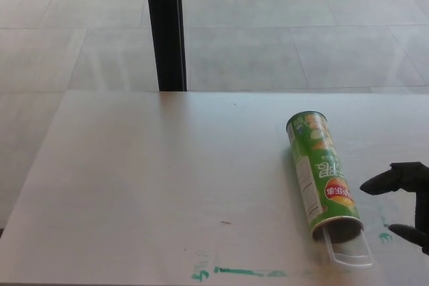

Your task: Use the finger on the right hand of the robot to pull out the chips tray kept inside a container in the middle of the desk

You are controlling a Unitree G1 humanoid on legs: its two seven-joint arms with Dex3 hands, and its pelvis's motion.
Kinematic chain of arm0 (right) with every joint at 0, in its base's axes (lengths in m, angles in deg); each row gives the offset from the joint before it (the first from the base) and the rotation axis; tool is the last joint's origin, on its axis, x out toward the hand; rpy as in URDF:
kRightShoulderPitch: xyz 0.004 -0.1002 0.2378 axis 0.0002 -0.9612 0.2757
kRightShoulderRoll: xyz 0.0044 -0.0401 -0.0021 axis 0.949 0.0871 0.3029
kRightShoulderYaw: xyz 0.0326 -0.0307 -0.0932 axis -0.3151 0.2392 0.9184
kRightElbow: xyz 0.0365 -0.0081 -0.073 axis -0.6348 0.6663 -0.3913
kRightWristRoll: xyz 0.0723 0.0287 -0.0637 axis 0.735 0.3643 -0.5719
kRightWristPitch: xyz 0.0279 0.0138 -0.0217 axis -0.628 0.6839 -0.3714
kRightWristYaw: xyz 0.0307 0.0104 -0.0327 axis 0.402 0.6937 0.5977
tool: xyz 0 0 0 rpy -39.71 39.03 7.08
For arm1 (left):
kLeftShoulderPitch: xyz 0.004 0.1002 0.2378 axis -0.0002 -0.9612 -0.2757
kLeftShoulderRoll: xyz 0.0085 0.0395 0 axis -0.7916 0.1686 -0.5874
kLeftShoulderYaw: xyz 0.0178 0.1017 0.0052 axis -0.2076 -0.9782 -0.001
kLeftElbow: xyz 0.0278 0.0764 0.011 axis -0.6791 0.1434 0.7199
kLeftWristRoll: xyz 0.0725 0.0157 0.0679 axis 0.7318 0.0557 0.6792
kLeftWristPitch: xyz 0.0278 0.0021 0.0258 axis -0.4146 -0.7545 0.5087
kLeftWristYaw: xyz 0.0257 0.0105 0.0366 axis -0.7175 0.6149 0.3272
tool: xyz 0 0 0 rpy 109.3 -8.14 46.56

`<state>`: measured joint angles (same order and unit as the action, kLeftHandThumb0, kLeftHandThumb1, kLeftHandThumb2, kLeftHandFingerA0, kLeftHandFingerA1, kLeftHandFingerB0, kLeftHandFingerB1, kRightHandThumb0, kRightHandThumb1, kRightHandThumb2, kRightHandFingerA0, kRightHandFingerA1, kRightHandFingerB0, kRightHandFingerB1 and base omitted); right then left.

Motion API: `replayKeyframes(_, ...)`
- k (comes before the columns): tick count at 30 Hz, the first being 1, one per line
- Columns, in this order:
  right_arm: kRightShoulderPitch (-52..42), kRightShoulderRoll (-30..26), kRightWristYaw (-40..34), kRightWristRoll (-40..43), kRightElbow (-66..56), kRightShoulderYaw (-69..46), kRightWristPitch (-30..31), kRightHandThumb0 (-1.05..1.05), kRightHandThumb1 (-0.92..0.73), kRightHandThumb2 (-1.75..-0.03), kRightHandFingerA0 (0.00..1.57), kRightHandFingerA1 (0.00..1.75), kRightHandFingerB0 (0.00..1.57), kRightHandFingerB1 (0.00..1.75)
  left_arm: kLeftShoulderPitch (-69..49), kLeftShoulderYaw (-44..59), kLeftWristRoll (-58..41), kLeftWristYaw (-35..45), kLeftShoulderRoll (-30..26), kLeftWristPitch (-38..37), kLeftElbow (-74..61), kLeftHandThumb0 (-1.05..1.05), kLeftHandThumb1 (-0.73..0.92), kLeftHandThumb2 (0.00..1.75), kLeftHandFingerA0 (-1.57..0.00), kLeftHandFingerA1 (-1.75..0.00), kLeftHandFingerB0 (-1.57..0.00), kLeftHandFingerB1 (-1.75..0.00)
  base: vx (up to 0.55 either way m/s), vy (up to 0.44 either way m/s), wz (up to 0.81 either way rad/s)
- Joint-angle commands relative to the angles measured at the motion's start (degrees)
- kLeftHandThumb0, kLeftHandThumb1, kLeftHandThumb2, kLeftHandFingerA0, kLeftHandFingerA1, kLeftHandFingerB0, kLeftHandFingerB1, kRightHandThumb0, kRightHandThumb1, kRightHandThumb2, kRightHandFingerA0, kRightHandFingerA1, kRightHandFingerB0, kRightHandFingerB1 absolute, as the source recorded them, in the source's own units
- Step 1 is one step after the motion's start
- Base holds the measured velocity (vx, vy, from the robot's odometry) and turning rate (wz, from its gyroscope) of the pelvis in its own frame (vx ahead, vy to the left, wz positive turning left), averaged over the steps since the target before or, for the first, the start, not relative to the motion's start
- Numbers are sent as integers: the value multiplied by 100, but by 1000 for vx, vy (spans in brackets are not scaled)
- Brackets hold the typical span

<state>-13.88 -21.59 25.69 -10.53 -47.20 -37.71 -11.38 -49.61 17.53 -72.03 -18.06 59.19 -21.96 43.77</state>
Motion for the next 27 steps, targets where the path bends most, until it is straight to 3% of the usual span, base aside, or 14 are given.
replayKeyframes(1,-105,-222,174,-276,167,-15,-475,-9,-57,-59,80,162,64,51,-13,30,-48,35,-106,-110,16,-71,72,62,-34,-64,-33,-43,0,0,0)
replayKeyframes(5,-213,-179,66,-320,289,-48,-819,-10,-55,-60,83,156,64,54,-13,57,-84,67,-110,-100,15,-69,73,62,-35,-67,-30,-42,0,0,0)
replayKeyframes(10,-296,-190,157,-417,51,-18,-797,-8,-57,-58,77,153,64,53,-24,56,-81,89,-95,-151,24,-69,73,62,-33,-66,-30,-43,0,0,0)
replayKeyframes(11,-301,-182,174,-424,24,-13,-773,-14,-59,-61,83,156,69,56,-14,67,-93,90,-93,-139,41,-69,73,62,-35,-66,-31,-43,0,0,0)
replayKeyframes(14,-294,-107,164,-458,40,37,-816,-10,-58,-56,79,162,65,52,-18,57,-73,41,-78,-143,7,-70,73,62,-35,-66,-30,-41,0,0,0)
replayKeyframes(15,-307,-97,135,-531,19,61,-785,-13,-59,-63,88,158,71,59,-10,48,-66,82,-93,-167,42,-70,74,62,-33,-66,-27,-40,0,0,0)
replayKeyframes(17,-306,-81,118,-554,50,62,-821,-8,-58,-57,79,162,65,53,-29,59,-96,118,-85,-137,-34,-70,74,62,-33,-66,-27,-41,0,0,0)
replayKeyframes(18,-308,-76,120,-581,44,70,-796,-11,-57,-67,94,154,69,59,-21,62,-95,108,-92,-126,-31,-69,74,62,-34,-65,-28,-40,0,0,0)
replayKeyframes(19,-336,-81,128,-665,33,99,-717,-13,-61,-61,84,157,72,56,-21,59,-85,88,-102,-128,-47,-70,74,62,-35,-67,-28,-41,0,0,0)
replayKeyframes(27,-527,-119,54,-1113,-1,168,-585,-10,-58,-58,81,153,67,52,34,74,-98,64,-107,-111,60,-70,72,62,-34,-62,-30,-40,0,0,0)
